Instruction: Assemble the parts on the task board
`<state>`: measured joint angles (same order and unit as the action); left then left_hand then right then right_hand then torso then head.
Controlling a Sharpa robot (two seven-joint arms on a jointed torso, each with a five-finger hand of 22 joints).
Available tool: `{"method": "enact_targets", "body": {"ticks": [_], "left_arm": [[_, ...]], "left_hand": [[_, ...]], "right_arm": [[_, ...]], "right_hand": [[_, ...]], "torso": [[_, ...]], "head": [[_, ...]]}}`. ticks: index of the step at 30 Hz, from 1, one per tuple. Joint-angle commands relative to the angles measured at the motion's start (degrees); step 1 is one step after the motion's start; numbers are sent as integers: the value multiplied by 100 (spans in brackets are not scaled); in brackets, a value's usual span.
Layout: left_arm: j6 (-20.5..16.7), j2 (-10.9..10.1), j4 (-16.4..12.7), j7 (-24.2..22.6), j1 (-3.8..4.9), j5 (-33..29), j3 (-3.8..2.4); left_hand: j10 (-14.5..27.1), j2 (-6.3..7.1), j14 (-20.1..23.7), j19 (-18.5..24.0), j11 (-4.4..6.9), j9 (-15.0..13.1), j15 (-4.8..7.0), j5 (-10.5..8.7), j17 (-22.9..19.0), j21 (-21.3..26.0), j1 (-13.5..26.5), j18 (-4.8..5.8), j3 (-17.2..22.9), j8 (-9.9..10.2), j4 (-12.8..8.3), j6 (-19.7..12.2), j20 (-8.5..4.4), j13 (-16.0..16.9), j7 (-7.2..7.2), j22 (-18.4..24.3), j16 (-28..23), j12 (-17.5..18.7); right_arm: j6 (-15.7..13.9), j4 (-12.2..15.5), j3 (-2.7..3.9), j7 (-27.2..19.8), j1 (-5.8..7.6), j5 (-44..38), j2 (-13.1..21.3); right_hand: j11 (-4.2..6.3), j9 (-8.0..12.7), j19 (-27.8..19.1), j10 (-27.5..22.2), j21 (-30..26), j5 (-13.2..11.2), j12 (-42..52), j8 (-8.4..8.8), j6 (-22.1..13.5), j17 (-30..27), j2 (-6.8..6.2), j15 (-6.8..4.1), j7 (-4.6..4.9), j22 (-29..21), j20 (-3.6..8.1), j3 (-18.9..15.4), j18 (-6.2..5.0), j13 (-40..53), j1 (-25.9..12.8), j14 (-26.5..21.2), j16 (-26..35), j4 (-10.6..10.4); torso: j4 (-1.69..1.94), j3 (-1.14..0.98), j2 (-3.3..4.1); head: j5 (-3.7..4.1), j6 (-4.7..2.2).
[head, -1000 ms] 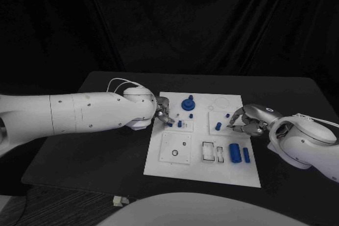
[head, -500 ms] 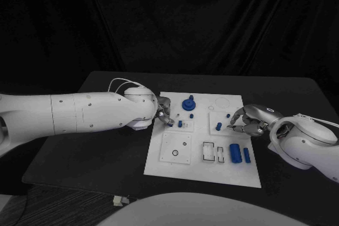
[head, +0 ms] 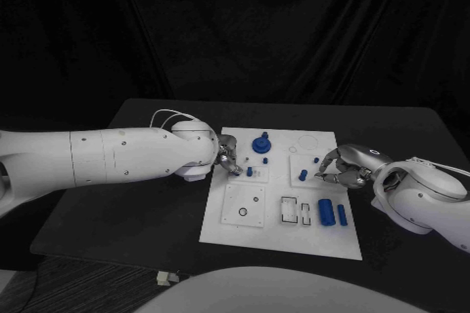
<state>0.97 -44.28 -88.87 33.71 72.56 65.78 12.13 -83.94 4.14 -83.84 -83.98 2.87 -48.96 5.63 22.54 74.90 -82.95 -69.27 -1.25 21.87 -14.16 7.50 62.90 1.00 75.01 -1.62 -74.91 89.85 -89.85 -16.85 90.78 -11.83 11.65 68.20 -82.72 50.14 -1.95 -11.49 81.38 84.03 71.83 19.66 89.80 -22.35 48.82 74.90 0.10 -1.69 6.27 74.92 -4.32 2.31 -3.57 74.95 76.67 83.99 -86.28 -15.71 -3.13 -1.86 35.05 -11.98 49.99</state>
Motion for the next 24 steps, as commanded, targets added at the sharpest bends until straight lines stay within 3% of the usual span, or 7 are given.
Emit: {"method": "enact_targets", "body": {"ticks": [1,13,17,19,21,24], "left_arm": [[178,58,-3,-32,-2,-202,3],[491,156,190,120,1,-211,3],[501,188,231,117,1,-211,3],[504,200,246,114,1,-212,3],[505,210,259,108,1,-212,3],[506,221,275,100,1,-212,3]], "left_hand": [[-606,16,-616,-296,48,-14,42,-80,1510,-3,44,-36,268,-29,-224,11,-49,1499,83,-1296,15,-15],[-606,11,-616,-288,40,-32,37,-243,1510,15,150,-39,292,-40,-176,-56,-48,1499,74,-1291,15,-15],[-606,-13,-616,-283,19,-37,21,-547,1510,25,341,-41,227,-39,-38,-139,-36,1499,51,-1288,15,-15],[-606,-17,-616,-277,6,-33,8,-593,1510,38,476,-43,128,-34,74,-166,-27,1499,34,-1285,15,-15],[-606,-28,-616,-278,-35,4,-21,-921,1510,35,720,-41,-46,31,292,-284,-9,1499,-17,-1286,15,-15],[-606,-58,-616,-279,-65,40,-47,-1131,1510,33,919,-41,-275,54,516,-316,18,1499,-48,-1287,15,-15]], "right_arm": [[-14,0,3,92,-13,-7,-3],[11,7,3,102,-13,-7,1],[16,7,3,102,-13,-7,-1],[17,7,3,102,-13,-7,-1],[16,7,3,102,-13,-7,-1],[16,7,3,102,-13,-7,-2]], "right_hand": [[12,9,-27,591,-26,19,15,37,14,922,-9,-30,4,898,2,16,-81,1498,67,414,22,14],[13,9,-27,587,-30,28,13,37,14,922,-8,-31,3,897,3,21,-82,1494,77,415,22,18],[13,9,-27,587,-30,28,13,37,14,922,-8,-31,3,897,3,21,-82,1494,77,415,22,18],[13,9,-27,587,-30,28,13,37,14,922,-8,-31,3,897,3,21,-82,1494,77,415,22,18],[13,9,-30,585,-40,38,11,38,14,913,-6,-31,4,894,3,27,-83,1491,89,412,29,22],[13,9,-40,574,-60,39,2,38,14,897,-6,-31,4,887,3,27,-88,1479,91,407,40,23]], "torso": [[-7,2,-3],[-12,-3,0],[-3,-3,7],[0,-2,7],[0,-2,6],[1,-1,8]], "head": [[0,1],[-3,1],[4,1],[6,1],[4,1],[5,1]]}}
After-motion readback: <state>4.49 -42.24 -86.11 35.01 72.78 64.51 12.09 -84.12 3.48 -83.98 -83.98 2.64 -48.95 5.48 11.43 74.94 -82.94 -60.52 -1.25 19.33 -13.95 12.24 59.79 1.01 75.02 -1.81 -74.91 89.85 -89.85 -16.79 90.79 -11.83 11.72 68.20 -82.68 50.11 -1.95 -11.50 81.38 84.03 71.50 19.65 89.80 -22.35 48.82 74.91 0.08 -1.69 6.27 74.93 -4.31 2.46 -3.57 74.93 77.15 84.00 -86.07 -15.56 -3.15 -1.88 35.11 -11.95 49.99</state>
